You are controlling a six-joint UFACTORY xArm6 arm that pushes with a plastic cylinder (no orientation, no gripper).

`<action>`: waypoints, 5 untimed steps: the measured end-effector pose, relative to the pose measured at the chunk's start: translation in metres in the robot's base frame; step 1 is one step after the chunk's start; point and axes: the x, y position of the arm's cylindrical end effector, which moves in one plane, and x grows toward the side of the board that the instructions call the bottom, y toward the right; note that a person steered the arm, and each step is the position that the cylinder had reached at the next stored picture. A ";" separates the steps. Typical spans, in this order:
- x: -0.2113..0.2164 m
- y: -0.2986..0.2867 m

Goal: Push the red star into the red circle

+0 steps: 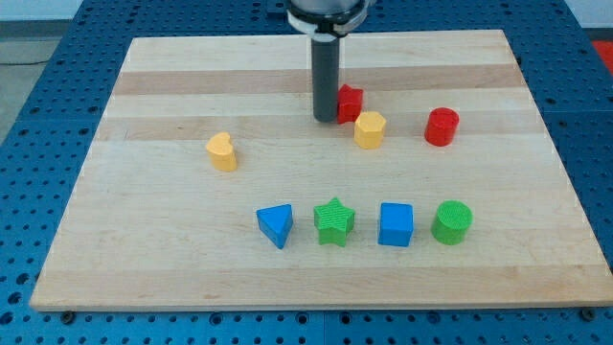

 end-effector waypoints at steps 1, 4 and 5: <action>-0.012 0.001; -0.039 0.058; -0.039 0.085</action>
